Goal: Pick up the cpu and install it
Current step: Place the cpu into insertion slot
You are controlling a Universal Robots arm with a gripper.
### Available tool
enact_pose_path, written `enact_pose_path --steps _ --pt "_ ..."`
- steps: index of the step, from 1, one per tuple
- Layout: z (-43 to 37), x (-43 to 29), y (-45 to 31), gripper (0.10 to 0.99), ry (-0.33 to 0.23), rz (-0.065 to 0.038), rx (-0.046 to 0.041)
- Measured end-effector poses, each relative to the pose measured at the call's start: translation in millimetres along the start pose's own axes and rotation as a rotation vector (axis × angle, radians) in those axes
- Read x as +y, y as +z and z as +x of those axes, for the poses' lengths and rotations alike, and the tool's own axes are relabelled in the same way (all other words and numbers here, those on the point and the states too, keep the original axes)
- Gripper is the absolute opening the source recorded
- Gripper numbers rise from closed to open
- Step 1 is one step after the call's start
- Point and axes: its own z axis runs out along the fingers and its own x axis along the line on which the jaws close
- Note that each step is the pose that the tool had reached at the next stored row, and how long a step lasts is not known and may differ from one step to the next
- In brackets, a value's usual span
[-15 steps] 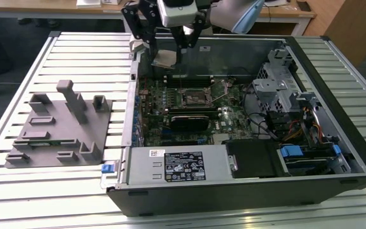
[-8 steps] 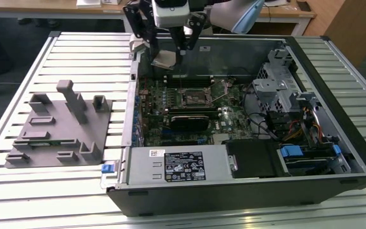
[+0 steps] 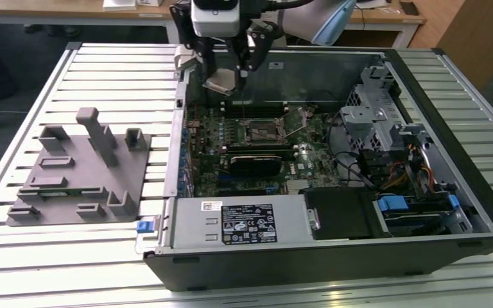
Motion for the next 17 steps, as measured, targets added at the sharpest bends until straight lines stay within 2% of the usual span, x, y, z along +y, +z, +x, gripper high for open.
enact_pose_path --steps 14,17 --pt "0.1 -0.1 2.8 0.541 0.241 0.008 -0.0089" --pt "-1.0 0.7 3.1 0.541 0.257 0.009 -0.0094"
